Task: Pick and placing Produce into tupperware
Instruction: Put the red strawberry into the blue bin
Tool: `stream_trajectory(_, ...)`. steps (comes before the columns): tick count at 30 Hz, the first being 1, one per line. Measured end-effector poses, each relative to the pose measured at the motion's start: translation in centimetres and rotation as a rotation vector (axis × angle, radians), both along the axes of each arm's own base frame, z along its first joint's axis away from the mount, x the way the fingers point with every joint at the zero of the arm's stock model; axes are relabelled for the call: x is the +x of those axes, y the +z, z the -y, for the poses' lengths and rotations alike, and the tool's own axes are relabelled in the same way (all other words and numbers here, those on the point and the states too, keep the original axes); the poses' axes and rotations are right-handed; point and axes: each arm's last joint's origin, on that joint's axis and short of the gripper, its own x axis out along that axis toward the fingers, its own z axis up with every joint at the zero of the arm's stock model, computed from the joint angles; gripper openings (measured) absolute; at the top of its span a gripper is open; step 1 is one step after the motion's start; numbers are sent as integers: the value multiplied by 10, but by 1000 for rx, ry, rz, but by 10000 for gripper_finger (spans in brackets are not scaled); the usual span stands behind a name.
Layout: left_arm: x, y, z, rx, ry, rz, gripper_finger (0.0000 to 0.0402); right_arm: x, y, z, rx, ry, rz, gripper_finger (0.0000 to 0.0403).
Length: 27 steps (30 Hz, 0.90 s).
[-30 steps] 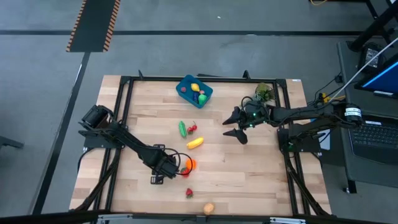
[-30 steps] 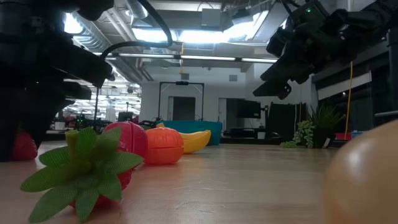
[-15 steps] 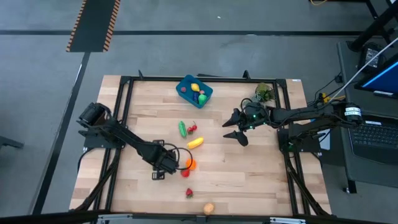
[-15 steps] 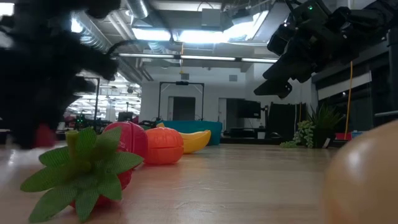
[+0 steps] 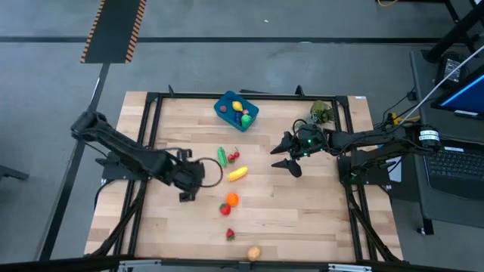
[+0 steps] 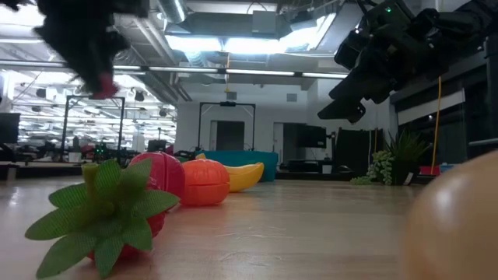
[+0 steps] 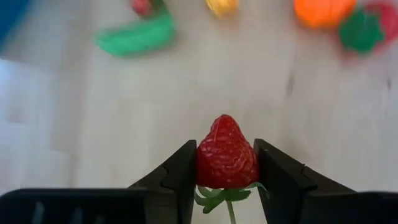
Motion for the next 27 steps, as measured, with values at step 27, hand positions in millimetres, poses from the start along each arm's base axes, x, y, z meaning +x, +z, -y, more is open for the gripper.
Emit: stream_trajectory(27, -65, -36, -33, 23, -21, 744, 126, 1, 0, -13, -28, 72, 9, 288)
